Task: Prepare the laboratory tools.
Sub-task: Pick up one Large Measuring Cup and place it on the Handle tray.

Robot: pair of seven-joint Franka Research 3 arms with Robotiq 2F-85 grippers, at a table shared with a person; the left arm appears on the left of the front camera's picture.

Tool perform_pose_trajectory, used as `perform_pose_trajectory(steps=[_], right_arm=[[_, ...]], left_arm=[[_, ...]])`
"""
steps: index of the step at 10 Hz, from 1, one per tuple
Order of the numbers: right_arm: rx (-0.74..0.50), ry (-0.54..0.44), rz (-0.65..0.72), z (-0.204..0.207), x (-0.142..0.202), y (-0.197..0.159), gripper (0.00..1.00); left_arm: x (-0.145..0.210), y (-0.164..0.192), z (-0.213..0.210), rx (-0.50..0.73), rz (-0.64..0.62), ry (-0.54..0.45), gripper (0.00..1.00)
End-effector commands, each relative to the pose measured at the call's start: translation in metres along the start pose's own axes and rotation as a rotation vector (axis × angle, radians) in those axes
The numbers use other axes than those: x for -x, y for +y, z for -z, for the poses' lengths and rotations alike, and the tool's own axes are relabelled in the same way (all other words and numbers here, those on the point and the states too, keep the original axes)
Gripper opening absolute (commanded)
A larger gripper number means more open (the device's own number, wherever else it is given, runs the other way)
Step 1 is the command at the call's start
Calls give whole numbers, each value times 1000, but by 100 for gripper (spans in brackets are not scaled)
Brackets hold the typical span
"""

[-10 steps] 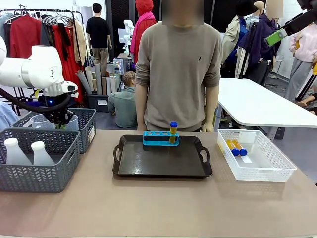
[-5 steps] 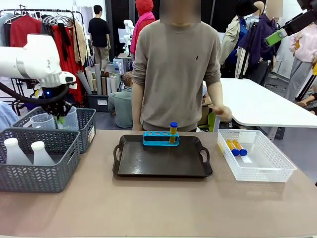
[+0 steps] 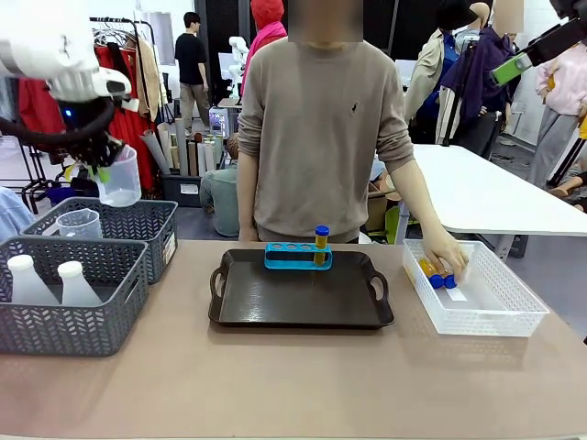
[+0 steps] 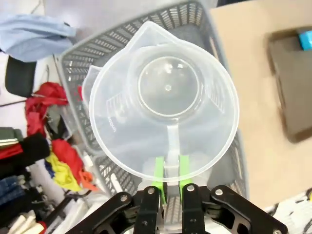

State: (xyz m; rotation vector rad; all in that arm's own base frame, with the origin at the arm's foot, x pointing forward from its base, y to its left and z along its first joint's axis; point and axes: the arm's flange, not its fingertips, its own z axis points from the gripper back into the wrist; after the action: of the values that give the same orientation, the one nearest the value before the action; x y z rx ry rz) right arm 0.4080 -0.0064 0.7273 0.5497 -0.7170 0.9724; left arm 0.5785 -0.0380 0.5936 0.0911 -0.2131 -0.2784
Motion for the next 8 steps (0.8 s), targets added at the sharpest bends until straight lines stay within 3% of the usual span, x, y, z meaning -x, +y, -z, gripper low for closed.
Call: perform_pose_trajectory(steps=[1,6,8], right_arm=[[-3,-5,2,0,-2,2,100],[-3,-5,2,0,-2,2,100],[-3,-5,2,0,-2,2,100]], left_arm=[[28,-16,-46,-13,156,-29,0],[76,-45,-175,128,448,36,0],[100,-52,-223,97,519,0,0]])
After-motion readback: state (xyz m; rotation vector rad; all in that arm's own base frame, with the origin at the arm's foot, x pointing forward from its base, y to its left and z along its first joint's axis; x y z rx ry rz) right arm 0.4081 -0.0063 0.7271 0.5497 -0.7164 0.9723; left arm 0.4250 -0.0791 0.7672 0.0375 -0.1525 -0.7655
